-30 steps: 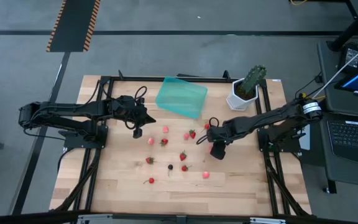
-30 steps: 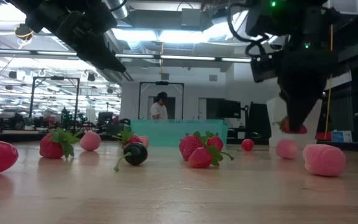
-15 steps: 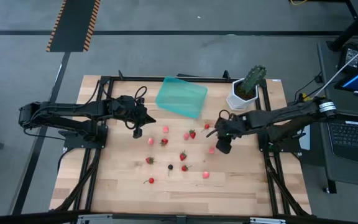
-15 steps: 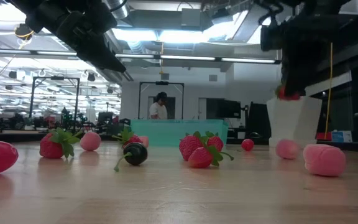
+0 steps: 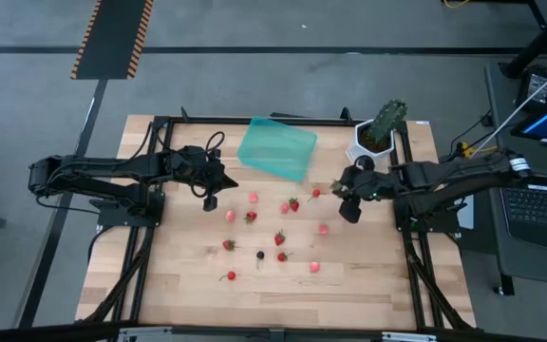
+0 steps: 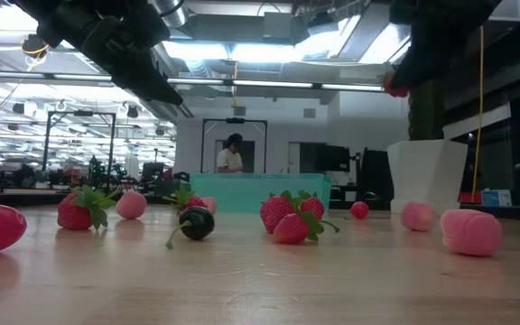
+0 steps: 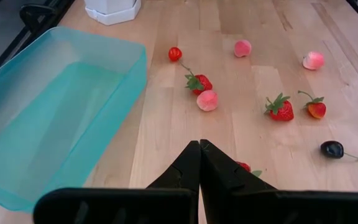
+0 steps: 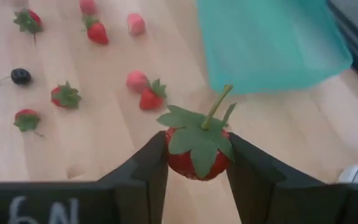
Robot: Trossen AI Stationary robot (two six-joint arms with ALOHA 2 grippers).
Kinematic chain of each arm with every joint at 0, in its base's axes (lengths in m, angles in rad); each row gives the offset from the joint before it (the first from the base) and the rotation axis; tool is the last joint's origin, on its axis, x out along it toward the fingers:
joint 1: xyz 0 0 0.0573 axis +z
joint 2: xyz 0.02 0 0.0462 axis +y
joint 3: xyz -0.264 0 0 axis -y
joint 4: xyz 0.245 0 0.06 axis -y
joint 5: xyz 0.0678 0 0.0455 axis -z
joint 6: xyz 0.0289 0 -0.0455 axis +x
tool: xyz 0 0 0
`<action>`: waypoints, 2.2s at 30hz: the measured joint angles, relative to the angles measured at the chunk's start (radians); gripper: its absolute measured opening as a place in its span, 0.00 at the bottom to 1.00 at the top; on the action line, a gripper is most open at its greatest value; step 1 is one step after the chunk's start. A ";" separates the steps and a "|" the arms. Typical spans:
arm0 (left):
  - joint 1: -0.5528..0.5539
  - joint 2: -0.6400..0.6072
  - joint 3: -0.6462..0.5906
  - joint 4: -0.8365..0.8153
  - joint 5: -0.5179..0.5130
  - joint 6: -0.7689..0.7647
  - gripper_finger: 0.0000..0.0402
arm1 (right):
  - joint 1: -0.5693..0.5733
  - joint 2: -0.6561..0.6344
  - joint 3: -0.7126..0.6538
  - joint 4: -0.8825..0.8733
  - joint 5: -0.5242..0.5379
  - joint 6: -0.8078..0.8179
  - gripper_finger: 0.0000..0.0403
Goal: Pick and placing Produce into tupperware
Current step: Put the red strawberry into the light blue bin
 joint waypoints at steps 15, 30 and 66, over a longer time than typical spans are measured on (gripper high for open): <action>0.000 0.000 0.000 0.000 0.000 0.000 0.00 | 0.000 -0.254 -0.348 0.552 0.005 -0.202 0.34; 0.000 0.000 0.000 0.001 -0.001 0.006 0.00 | 0.002 -0.405 -0.661 1.080 -0.120 -0.321 0.34; 0.000 0.000 0.000 0.001 -0.001 0.007 0.00 | 0.001 -0.446 -0.770 1.283 0.096 -0.429 0.34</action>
